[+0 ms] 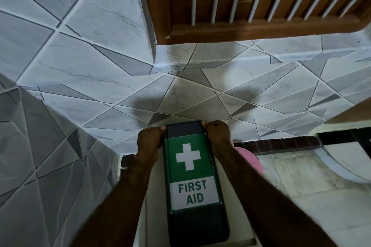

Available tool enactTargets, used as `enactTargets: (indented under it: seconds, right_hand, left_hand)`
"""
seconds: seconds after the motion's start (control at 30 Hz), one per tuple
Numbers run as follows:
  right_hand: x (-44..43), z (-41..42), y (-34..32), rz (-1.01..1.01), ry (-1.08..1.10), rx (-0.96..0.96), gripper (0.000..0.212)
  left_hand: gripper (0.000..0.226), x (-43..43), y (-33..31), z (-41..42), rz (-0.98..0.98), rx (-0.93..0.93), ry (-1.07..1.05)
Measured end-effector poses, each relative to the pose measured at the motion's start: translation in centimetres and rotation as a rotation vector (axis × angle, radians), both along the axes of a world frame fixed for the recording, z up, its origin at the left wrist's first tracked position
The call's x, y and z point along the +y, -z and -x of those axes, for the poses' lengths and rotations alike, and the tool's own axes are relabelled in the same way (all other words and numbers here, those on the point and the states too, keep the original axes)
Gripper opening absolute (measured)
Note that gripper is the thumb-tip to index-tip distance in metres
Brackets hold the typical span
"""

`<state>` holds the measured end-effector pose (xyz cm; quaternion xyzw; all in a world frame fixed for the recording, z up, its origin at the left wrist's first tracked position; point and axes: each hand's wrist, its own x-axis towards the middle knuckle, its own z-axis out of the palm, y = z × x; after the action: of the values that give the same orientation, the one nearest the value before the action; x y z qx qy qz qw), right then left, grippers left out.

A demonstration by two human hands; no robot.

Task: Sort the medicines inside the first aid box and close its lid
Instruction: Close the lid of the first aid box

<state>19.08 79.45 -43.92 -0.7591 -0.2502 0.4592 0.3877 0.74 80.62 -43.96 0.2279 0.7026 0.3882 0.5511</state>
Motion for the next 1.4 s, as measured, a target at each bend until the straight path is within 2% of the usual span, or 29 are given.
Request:
enactTargets:
  seconds: [0.07,0.17,0.23,0.4,0.47,0.57,0.63,0.73,0.83,1.0,1.17,1.4]
  right_hand:
    - [0.3,-0.4,-0.2,0.020,0.003,0.041,0.028]
    - [0.5,-0.6,-0.6,0.014,0.000,0.117,0.032]
    - [0.8,-0.1,-0.4,0.001,0.001,0.120,0.035]
    - [1.3,1.6,0.5,-0.028,0.088,-0.038,0.032]
    - [1.2,1.6,0.4,-0.033,0.087,-0.054,0.031]
    - [-0.1,0.8,-0.6,-0.037,0.039,0.118,0.019]
    - [-2.3,-0.5,-1.3,-0.016,-0.048,0.216,0.011]
    - [-7.7,-2.1,-1.8,0.059,-0.187,0.269,0.014]
    - [-11.1,-2.0,-0.9,0.081,-0.157,0.269,0.014]
    - [-11.0,-0.6,-0.1,0.048,-0.127,0.074,0.016]
    - [-11.8,-2.3,-0.8,0.035,-0.214,0.185,0.014]
    - [-19.6,-4.5,-1.7,0.354,-0.504,0.342,0.041]
  left_hand:
    - [0.013,0.1,-0.2,0.4,0.008,-0.035,0.033]
    - [0.026,0.4,-0.3,0.4,0.013,-0.115,0.080]
    - [0.023,0.8,-0.3,0.0,0.012,-0.086,0.085]
    - [0.029,1.5,0.9,-0.4,-0.024,0.256,0.072]
    - [0.028,1.4,0.5,-0.2,-0.040,0.211,0.068]
    - [0.020,0.3,-0.7,0.2,-0.057,0.031,0.088]
    - [0.011,-1.9,-1.7,0.8,-0.036,-0.053,0.185]
    - [0.020,-7.3,-2.3,2.4,0.079,-0.098,0.351]
    - [0.019,-11.2,-1.6,3.2,0.142,-0.127,0.336]
    - [0.010,-11.4,-0.8,2.4,0.097,-0.082,0.238]
    - [0.023,-12.7,-1.5,3.4,0.120,-0.133,0.320]
    - [0.062,-19.5,-1.6,5.4,0.388,-0.079,0.780]
